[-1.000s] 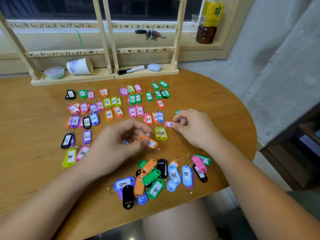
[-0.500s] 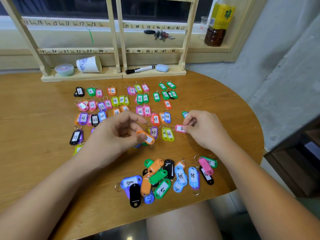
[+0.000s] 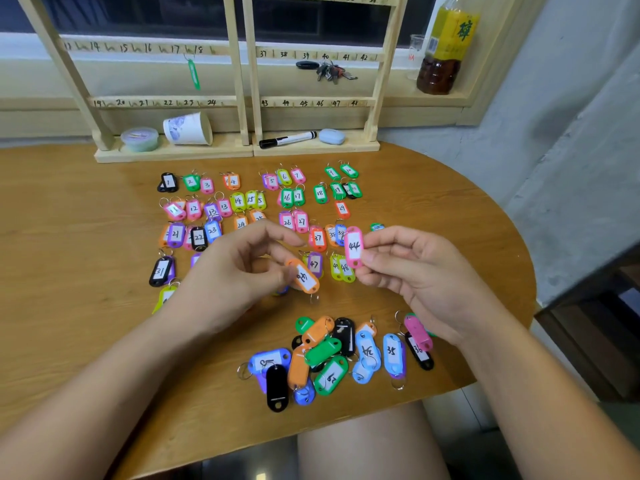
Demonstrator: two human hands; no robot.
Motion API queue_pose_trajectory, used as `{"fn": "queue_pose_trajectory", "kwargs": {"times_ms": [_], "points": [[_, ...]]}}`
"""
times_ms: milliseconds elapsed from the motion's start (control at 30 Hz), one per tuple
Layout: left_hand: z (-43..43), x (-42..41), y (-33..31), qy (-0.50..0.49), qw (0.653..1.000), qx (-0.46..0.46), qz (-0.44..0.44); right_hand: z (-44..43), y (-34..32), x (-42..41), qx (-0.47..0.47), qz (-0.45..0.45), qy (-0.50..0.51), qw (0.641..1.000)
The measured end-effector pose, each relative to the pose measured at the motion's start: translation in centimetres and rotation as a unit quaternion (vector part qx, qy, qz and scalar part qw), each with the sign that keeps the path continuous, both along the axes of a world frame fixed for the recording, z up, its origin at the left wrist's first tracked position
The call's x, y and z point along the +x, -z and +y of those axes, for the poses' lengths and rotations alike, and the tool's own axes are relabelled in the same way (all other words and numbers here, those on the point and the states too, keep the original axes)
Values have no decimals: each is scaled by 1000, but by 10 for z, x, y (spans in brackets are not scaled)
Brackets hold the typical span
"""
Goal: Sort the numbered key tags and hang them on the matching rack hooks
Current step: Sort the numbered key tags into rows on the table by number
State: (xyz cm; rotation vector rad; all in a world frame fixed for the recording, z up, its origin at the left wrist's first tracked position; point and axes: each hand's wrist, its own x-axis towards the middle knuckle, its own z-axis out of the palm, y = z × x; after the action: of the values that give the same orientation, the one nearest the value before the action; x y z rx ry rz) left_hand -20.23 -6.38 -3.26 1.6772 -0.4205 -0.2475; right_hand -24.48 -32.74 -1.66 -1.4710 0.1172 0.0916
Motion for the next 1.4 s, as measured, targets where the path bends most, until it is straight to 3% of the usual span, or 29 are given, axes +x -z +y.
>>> {"fn": "queue_pose_trajectory", "kwargs": {"times_ms": [167, 267, 600, 1000, 1400], "points": [[12, 2, 3, -11, 1000, -10, -6, 11, -1, -1, -58, -17, 28, 998], [29, 5, 2, -53, 998, -22, -14, 15, 2, 5, -150, -22, 52, 987], [93, 3, 11, -180, 982, -51, 2, 66, 21, 32, -359, -31, -7, 933], [94, 1, 14, -173, 984, -38, 12, 115, 25, 34, -392, -45, -72, 916], [90, -2, 12, -165, 986, -4, 22, 125, 30, 35, -501, -91, -50, 859]]}}
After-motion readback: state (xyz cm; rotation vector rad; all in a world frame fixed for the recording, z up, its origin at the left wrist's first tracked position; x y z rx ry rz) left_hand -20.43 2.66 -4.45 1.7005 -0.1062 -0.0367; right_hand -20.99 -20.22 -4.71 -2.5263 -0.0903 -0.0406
